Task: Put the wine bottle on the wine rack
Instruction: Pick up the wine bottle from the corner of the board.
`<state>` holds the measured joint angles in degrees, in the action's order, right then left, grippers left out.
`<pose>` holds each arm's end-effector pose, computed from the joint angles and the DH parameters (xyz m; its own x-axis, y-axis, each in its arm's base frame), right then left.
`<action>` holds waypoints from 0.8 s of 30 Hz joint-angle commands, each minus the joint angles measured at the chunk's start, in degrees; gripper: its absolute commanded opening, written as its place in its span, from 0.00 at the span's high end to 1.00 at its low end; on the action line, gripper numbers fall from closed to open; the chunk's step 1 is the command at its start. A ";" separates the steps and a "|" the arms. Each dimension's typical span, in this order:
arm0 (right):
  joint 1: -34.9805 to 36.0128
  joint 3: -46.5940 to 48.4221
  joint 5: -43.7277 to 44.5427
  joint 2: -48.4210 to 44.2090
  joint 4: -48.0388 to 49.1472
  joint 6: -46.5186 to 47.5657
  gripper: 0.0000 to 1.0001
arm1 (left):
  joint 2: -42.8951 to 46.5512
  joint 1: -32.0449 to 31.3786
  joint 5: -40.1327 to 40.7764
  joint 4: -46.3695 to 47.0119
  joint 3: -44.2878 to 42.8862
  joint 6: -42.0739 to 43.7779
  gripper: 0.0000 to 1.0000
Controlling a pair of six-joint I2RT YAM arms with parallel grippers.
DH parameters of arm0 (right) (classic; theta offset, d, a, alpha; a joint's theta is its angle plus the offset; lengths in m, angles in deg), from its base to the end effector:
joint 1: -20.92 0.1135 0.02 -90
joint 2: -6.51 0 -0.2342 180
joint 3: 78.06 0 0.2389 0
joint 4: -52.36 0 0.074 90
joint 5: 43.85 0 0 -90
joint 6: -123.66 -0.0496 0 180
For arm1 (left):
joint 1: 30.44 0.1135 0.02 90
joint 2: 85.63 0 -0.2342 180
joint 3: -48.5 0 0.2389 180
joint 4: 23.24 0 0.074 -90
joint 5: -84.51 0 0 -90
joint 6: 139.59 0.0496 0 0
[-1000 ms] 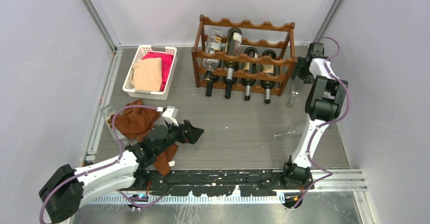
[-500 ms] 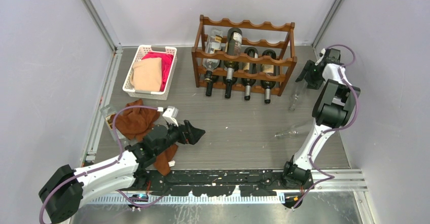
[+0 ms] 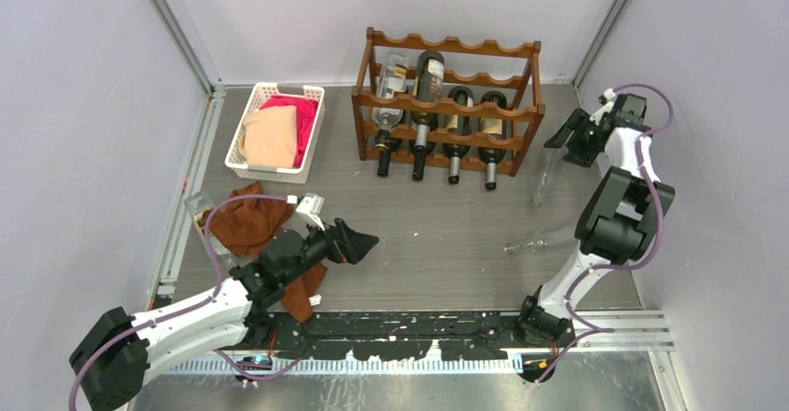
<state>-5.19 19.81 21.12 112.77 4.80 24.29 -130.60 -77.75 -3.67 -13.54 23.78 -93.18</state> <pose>0.3581 -0.1521 0.2049 -0.7038 0.5092 -0.4954 0.3047 0.8463 0.4370 0.1367 -0.1459 0.1737 -0.5819 -0.3856 -0.7161 0.4312 0.6003 -0.6736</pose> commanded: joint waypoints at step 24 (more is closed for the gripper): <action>-6.23 -12.93 -32.14 -23.67 -37.77 38.69 0.99 | -5.60 -0.06 -6.81 21.80 -1.30 -13.52 0.10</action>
<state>-11.58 6.57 -0.65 92.00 -22.61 51.02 -134.64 -77.73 -8.80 -1.10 23.78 -103.04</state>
